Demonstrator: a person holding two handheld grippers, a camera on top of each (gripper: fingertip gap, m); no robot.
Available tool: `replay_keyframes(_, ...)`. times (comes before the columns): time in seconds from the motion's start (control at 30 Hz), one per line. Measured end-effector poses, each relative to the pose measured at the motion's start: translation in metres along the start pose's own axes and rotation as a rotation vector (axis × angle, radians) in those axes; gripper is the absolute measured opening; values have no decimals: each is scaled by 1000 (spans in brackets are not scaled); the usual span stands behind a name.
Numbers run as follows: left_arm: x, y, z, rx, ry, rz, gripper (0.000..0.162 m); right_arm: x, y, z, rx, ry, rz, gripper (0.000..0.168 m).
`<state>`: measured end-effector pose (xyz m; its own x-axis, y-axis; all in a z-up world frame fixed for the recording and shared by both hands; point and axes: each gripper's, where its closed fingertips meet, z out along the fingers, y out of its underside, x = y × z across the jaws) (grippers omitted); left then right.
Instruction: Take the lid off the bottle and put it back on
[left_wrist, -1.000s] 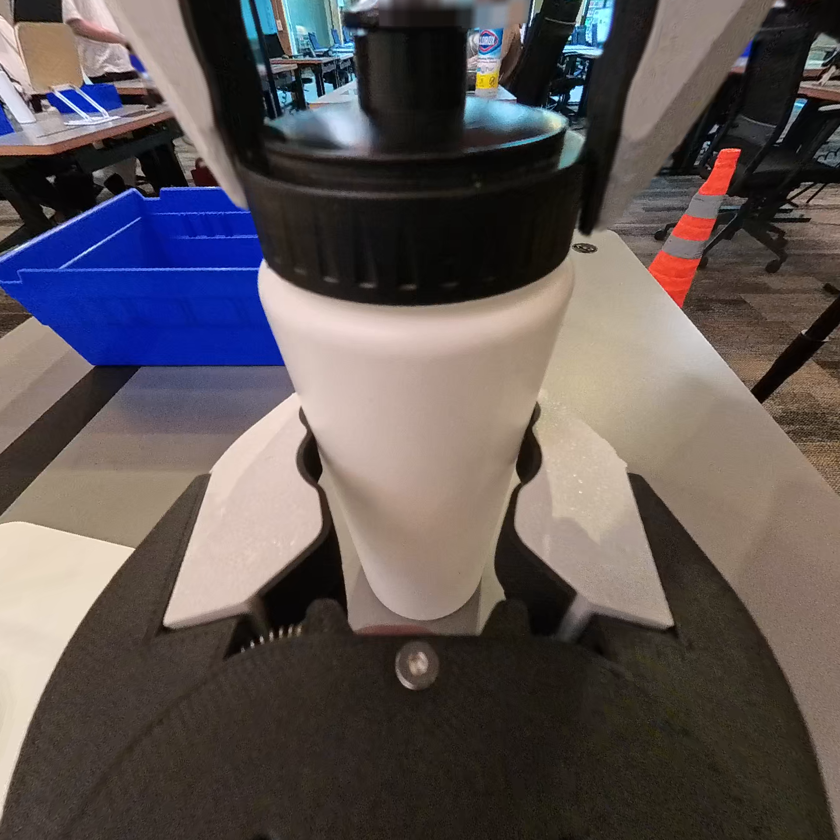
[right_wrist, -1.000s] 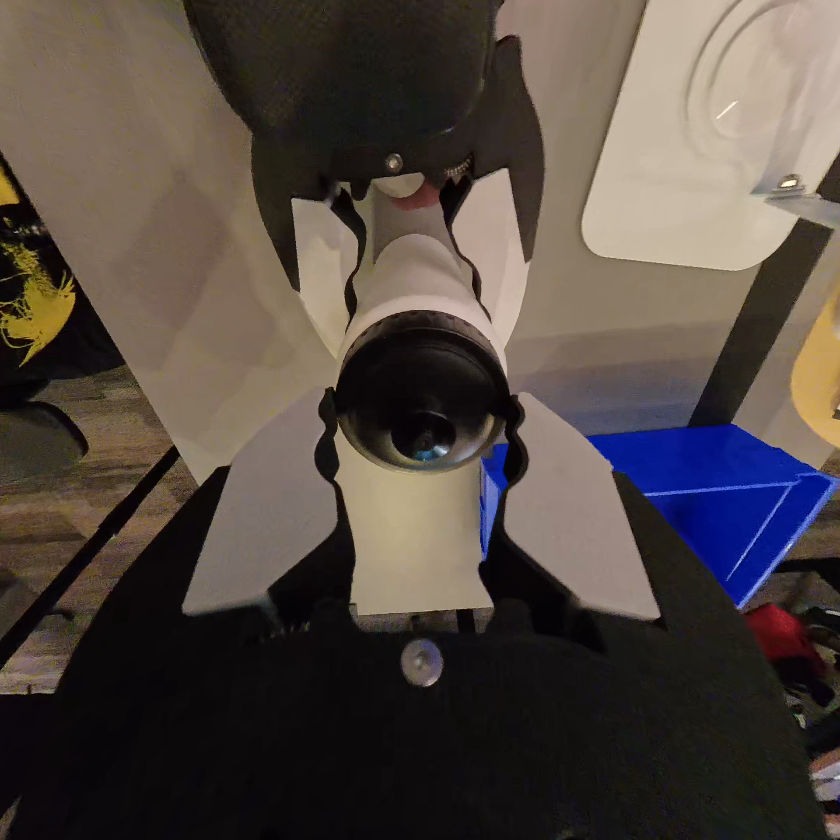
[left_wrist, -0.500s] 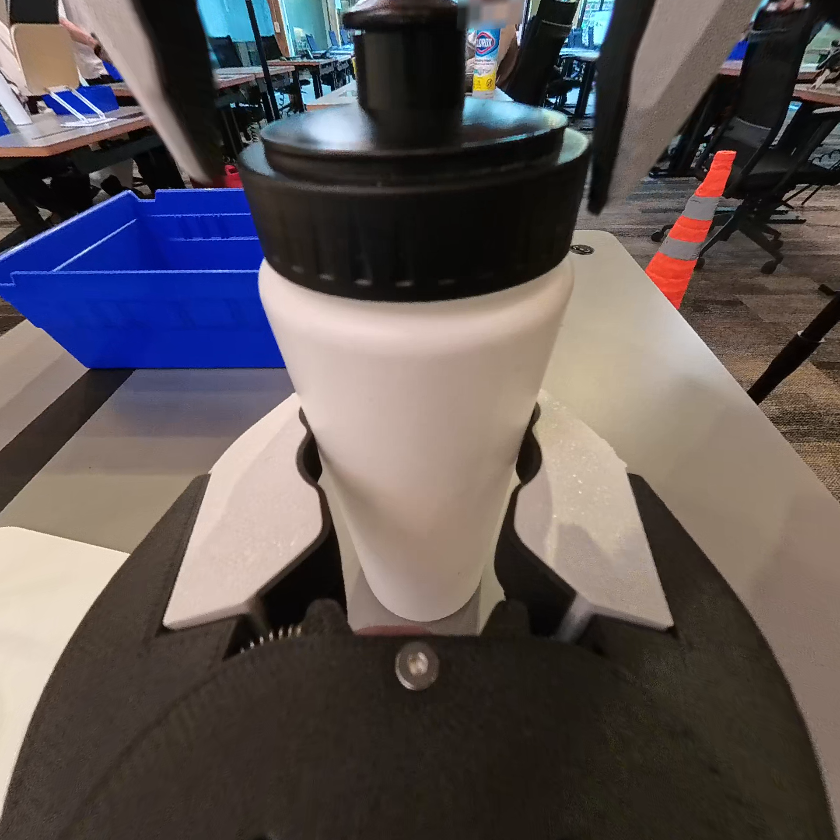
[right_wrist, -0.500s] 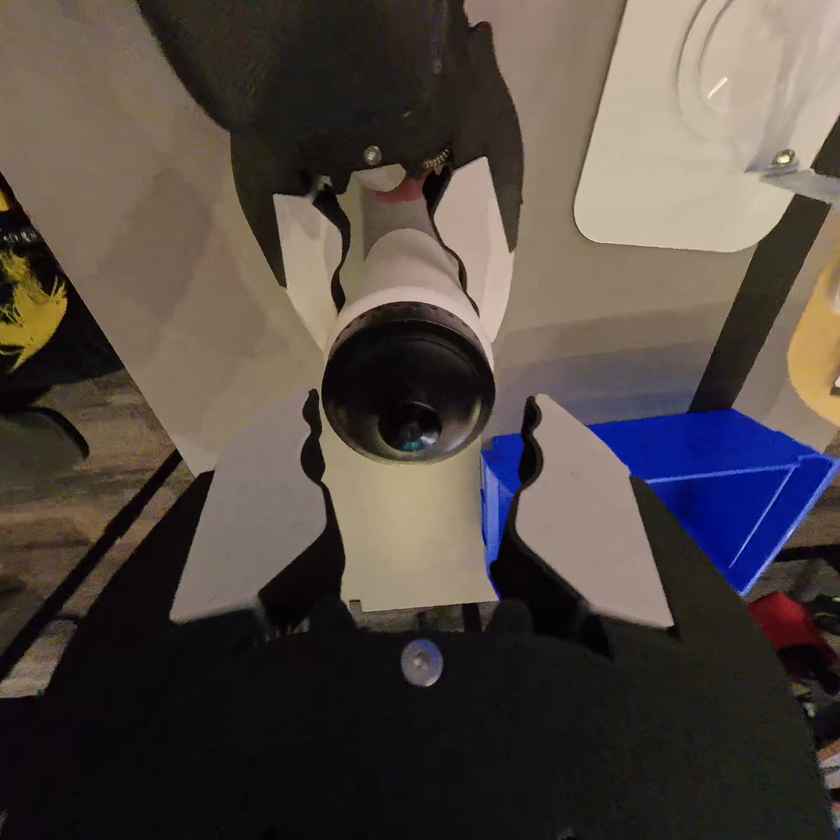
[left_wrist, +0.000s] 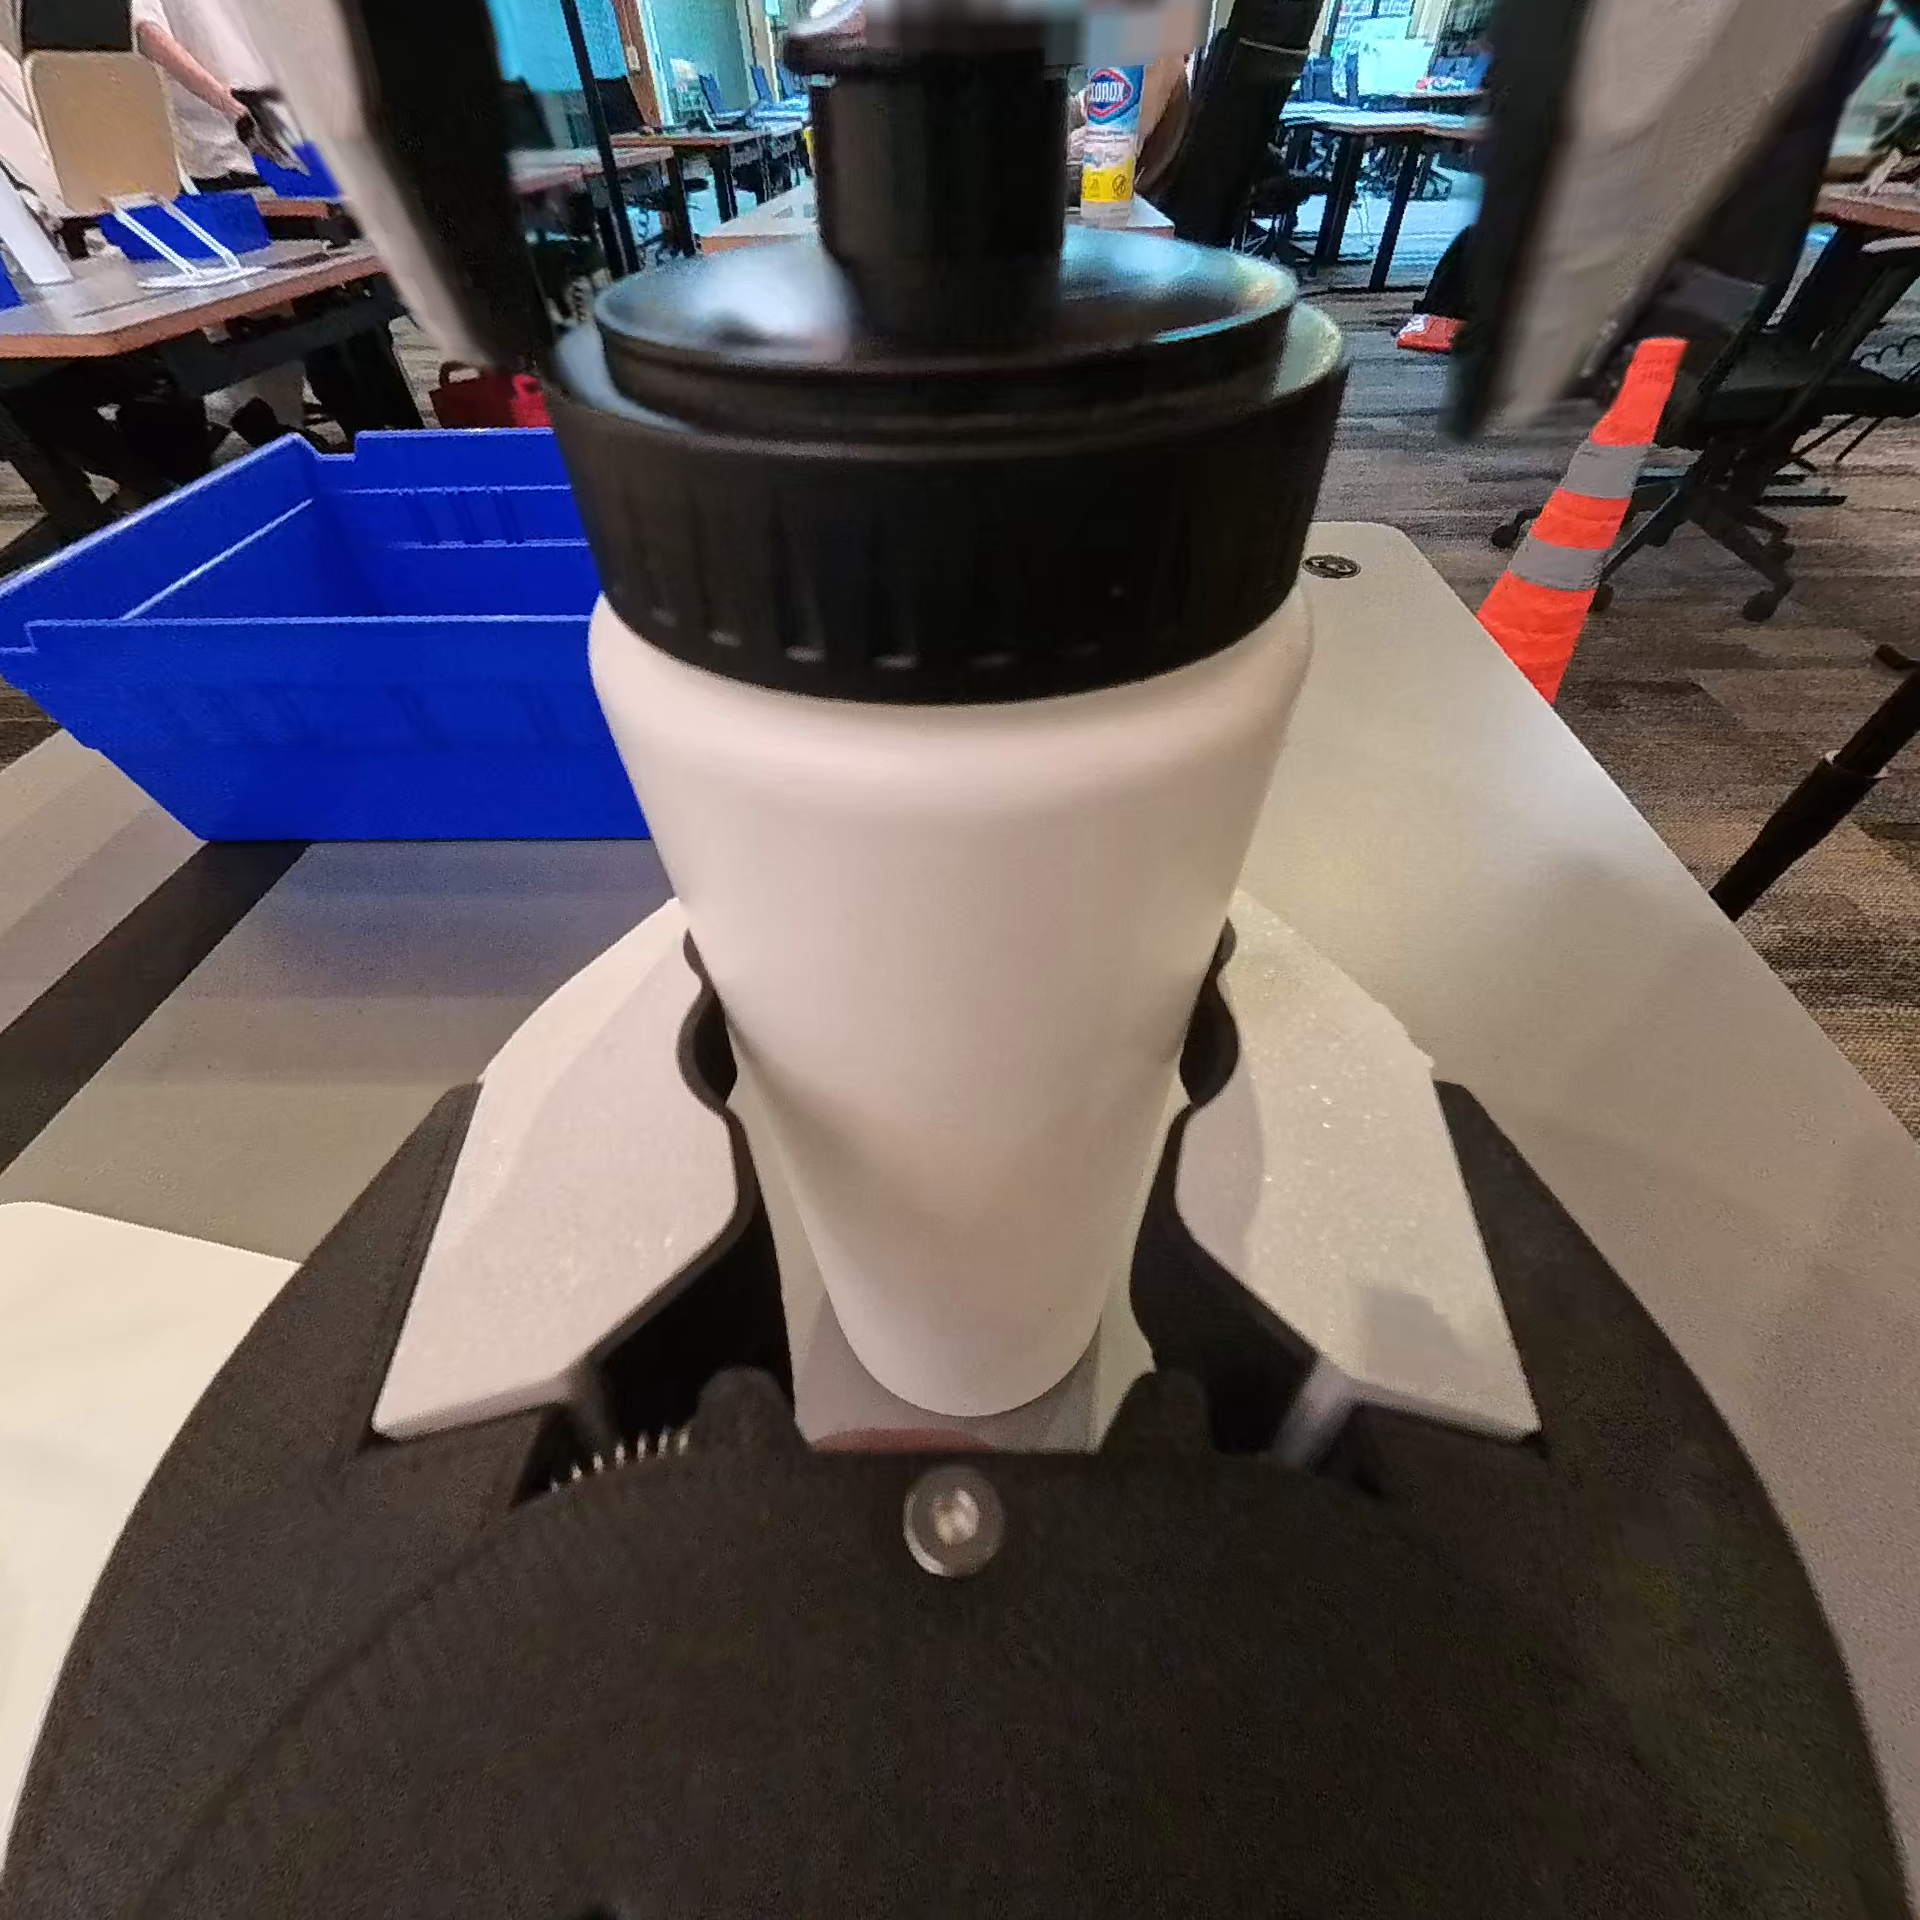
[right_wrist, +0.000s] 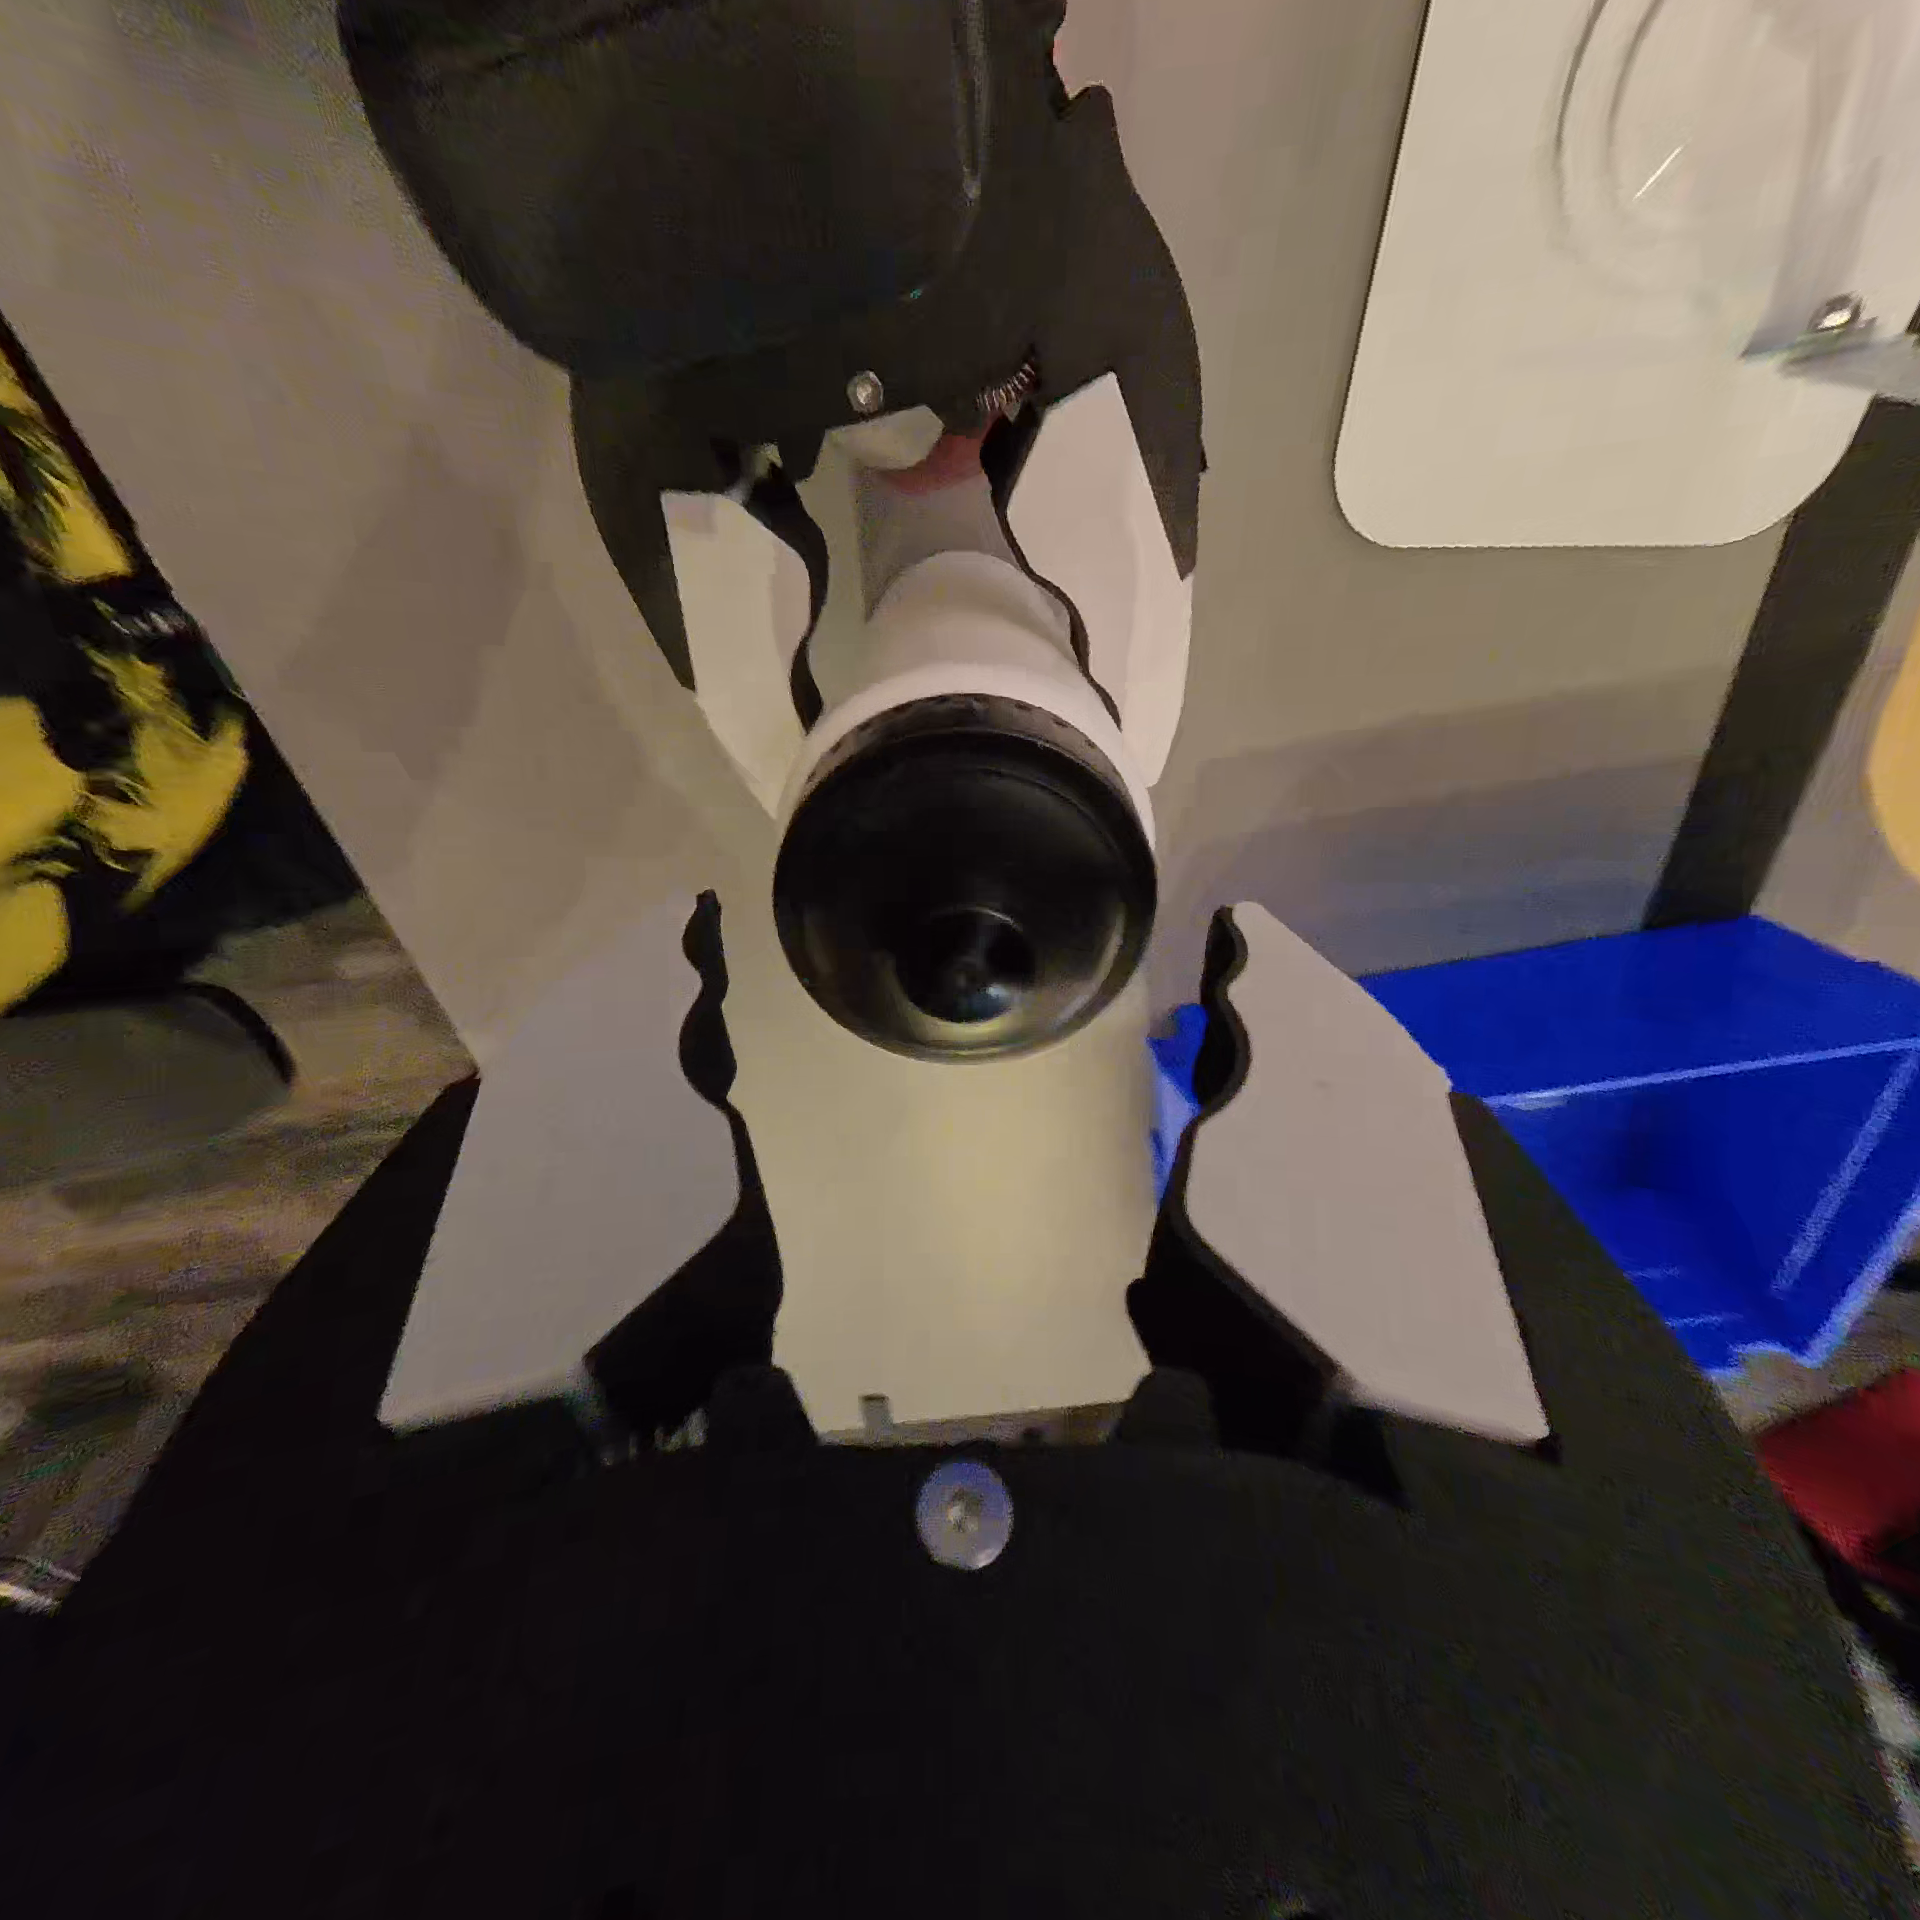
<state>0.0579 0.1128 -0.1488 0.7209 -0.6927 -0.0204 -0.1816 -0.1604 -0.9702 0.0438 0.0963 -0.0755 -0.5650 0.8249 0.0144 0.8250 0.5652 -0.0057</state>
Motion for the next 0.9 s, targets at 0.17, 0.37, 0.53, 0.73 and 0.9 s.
replay_keyframes(0.17,0,0,0,0,2,0,85,0,4,3,-60,-9,-96,69)
replay_keyframes(0.37,-1,0,-1,-2,0,2,86,-4,2,3,-5,-11,293,69)
replay_keyframes(0.53,0,0,0,-1,2,1,86,3,6,3,-10,50,38,90)
replay_keyframes(0.73,-1,0,0,-3,2,-2,85,4,8,8,-67,32,-88,71)
replay_keyframes(0.9,-1,0,-1,3,5,2,86,0,7,10,-28,41,272,71)
